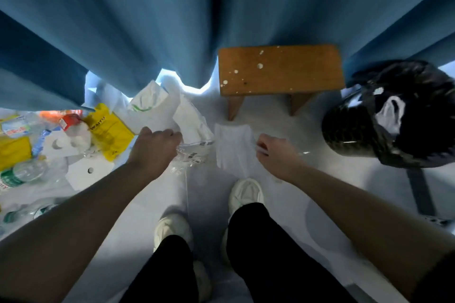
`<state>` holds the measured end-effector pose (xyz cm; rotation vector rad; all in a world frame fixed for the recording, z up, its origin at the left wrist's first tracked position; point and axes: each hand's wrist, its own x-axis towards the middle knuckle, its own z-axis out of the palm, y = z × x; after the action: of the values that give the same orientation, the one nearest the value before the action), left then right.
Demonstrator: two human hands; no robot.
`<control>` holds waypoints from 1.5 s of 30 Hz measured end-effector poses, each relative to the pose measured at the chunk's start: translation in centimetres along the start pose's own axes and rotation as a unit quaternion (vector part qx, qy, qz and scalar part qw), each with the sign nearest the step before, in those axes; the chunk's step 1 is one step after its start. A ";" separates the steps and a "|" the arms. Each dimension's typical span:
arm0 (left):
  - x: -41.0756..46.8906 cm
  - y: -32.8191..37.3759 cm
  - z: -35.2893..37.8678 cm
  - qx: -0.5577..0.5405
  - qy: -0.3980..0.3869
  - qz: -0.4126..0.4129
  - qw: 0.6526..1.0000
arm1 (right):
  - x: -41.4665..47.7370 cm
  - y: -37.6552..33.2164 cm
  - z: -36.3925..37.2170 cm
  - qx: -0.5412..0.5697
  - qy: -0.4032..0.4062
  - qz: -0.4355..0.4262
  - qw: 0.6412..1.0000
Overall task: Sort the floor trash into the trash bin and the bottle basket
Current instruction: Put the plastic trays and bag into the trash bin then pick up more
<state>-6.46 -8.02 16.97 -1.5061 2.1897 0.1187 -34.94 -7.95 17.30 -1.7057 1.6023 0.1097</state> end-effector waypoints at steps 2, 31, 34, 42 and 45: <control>-0.2 1.8 -3.7 -0.033 0.038 0.019 0.999 | -2.7 1.5 -4.2 0.027 0.050 0.017 0.998; 14.6 30.4 -28.2 -0.412 0.044 0.171 0.894 | -10.7 24.6 -22.7 0.429 0.082 0.035 0.899; 16.5 32.2 -28.4 -0.374 0.082 0.186 0.905 | -10.5 26.0 -23.0 0.412 0.146 0.024 0.899; 23.8 35.9 -29.4 -0.387 0.029 0.136 0.911 | -9.3 31.8 -25.4 0.373 0.259 0.126 0.882; 25.2 38.6 -27.9 -0.281 0.057 0.130 0.949 | -8.0 32.3 -25.2 0.251 0.390 0.147 0.873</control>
<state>-57.62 -23.83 23.38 -1.5121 2.5800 0.8234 -75.82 -12.85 24.04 -1.1197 2.2036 -0.8828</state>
